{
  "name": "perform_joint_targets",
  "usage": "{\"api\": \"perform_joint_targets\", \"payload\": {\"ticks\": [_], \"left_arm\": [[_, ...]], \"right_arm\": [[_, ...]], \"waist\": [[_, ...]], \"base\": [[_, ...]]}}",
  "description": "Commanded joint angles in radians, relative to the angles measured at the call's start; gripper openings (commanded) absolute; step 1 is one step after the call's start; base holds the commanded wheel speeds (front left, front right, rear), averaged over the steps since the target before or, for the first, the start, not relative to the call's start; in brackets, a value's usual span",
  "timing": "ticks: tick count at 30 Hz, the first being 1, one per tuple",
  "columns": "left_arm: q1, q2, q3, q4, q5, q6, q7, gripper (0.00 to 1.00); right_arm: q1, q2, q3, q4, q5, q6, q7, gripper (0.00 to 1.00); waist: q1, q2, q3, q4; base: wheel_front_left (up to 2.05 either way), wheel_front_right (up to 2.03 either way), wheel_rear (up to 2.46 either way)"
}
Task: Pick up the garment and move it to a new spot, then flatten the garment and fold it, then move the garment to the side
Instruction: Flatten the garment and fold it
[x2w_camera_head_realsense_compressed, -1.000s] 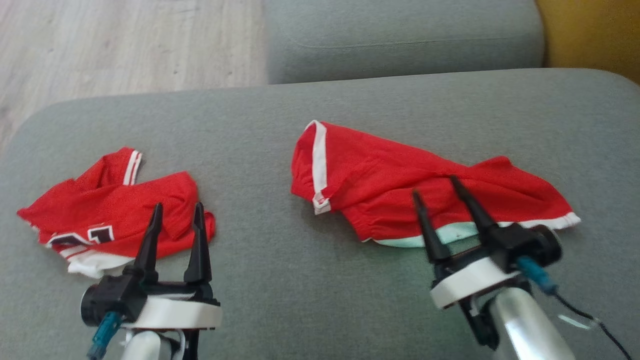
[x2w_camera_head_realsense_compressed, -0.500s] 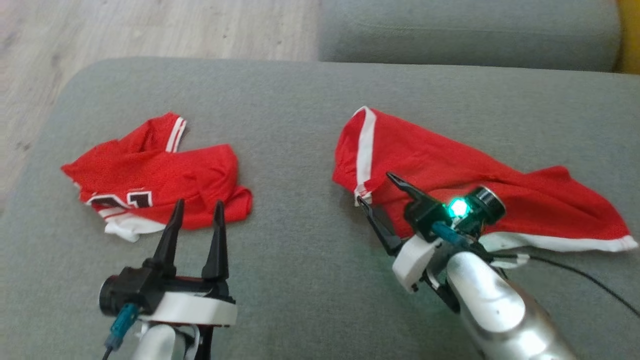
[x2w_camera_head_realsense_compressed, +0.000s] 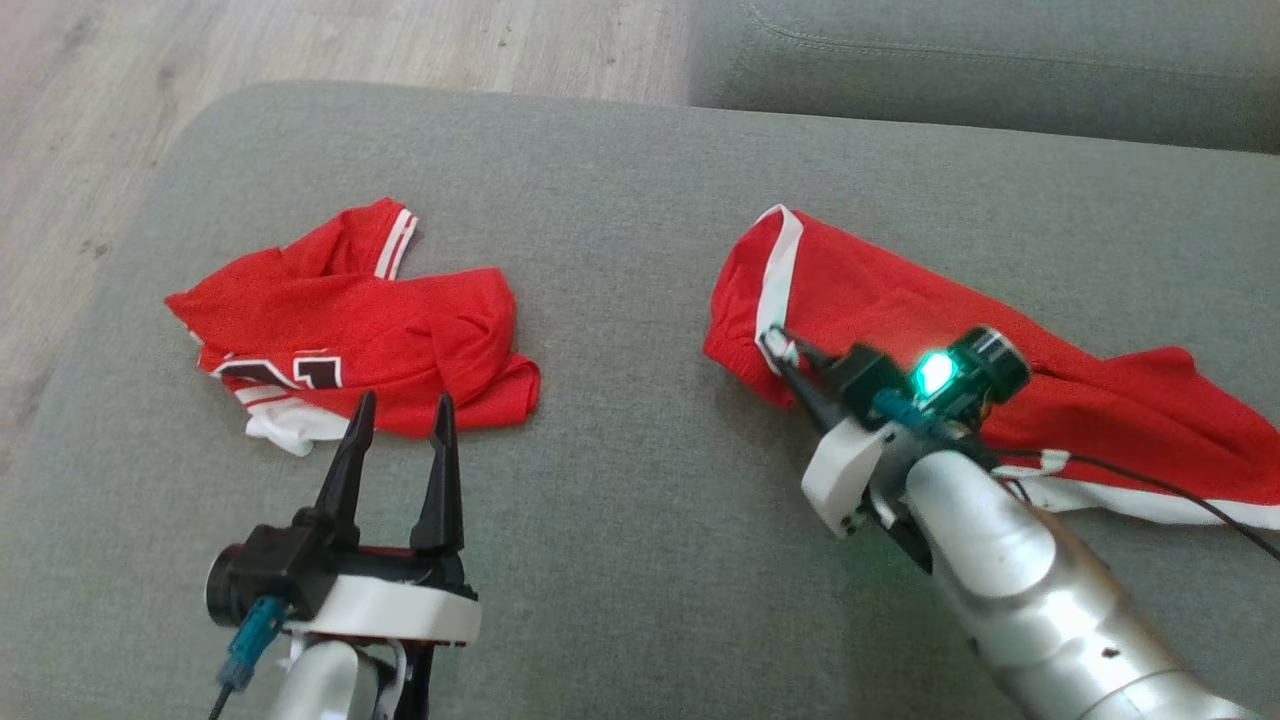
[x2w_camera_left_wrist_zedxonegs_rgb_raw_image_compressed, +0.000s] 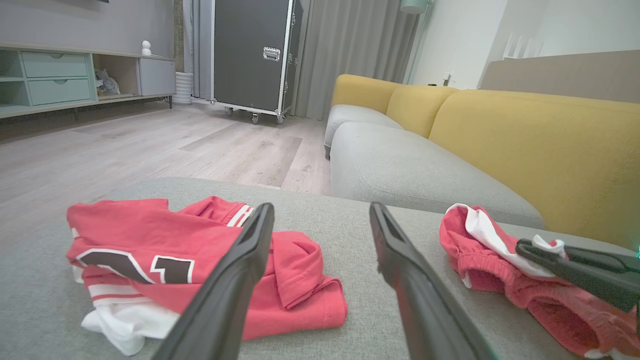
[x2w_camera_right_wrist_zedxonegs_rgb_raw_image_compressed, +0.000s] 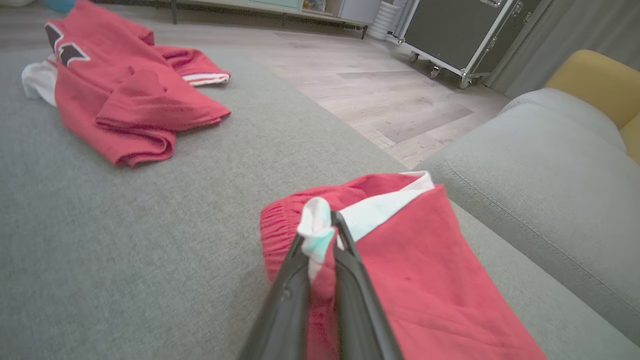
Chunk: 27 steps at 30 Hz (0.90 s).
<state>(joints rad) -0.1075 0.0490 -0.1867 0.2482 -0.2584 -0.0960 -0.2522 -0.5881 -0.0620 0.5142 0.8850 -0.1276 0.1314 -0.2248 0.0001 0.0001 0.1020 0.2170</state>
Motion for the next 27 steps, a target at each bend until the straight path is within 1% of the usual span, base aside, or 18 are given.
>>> {"api": "perform_joint_targets", "payload": {"ticks": [1,7,10,14,17,19,21,23,24,25,26,27], "left_arm": [[-0.042,0.001,0.032,-0.030,-0.006,0.004,-0.010,1.00],[-0.046,0.001,0.031,-0.033,-0.014,0.008,-0.010,1.00],[-0.053,0.001,0.026,-0.036,-0.018,0.007,-0.010,1.00],[-0.071,0.001,0.014,-0.040,-0.020,0.004,-0.010,1.00],[-0.091,0.001,-0.004,-0.035,-0.023,0.001,-0.010,1.00],[-0.103,0.001,-0.022,-0.030,-0.028,-0.001,-0.010,1.00],[-0.111,0.001,-0.038,-0.025,-0.035,-0.001,-0.010,1.00],[-0.115,0.001,-0.053,-0.019,-0.040,-0.001,-0.010,1.00],[-0.117,0.001,-0.059,-0.017,-0.041,-0.002,-0.010,1.00],[-0.119,0.001,-0.063,-0.016,-0.043,-0.002,-0.010,1.00],[-0.120,0.001,-0.066,-0.016,-0.045,-0.001,-0.010,1.00],[-0.121,0.001,-0.066,-0.017,-0.048,0.002,-0.010,1.00]], "right_arm": [[-0.043,0.011,-0.011,-0.029,0.020,-0.001,-0.017,0.00],[-0.085,0.011,-0.104,-0.055,0.099,-0.001,-0.026,0.00],[-0.133,-0.013,-0.166,-0.055,0.146,-0.001,-0.012,0.00],[-0.240,-0.079,-0.272,-0.036,0.191,-0.001,0.031,0.00],[-0.336,-0.145,-0.392,0.022,0.197,-0.001,0.070,0.00],[-0.392,-0.199,-0.459,0.068,0.156,-0.001,0.073,0.00],[-0.436,-0.239,-0.559,0.126,0.134,-0.001,0.079,0.00],[-0.464,-0.285,-0.639,0.177,0.073,-0.001,0.083,0.00],[-0.472,-0.307,-0.671,0.197,0.032,-0.001,0.088,0.48],[-0.480,-0.330,-0.701,0.209,-0.013,-0.001,0.093,0.85],[-0.489,-0.348,-0.740,0.213,-0.051,-0.001,0.097,1.00],[-0.498,-0.358,-0.792,0.216,-0.079,-0.001,0.103,1.00]], "waist": [[-0.0001,-0.0001,-0.001,-0.006],[-0.0001,-0.0001,0.006,-0.030],[-0.0001,-0.0001,0.018,-0.036],[-0.0001,-0.0001,0.046,-0.031],[-0.0001,-0.0001,0.066,-0.013],[-0.0001,-0.0001,0.075,0.008],[-0.0001,-0.0001,0.080,0.031],[-0.0001,-0.0001,0.084,0.055],[-0.0001,-0.0001,0.087,0.066],[-0.0001,-0.0001,0.090,0.076],[-0.0001,-0.0001,0.093,0.083],[-0.0001,-0.0001,0.096,0.088]], "base": [[0.00,0.00,0.00],[0.00,0.00,0.00],[0.00,0.00,0.00],[0.00,0.00,0.00],[0.00,0.00,0.00],[0.00,0.00,0.00],[0.00,0.00,0.00],[0.00,0.00,0.00],[0.00,0.00,0.00],[0.00,0.00,0.00],[0.00,0.00,0.00],[0.00,0.00,0.00]]}}
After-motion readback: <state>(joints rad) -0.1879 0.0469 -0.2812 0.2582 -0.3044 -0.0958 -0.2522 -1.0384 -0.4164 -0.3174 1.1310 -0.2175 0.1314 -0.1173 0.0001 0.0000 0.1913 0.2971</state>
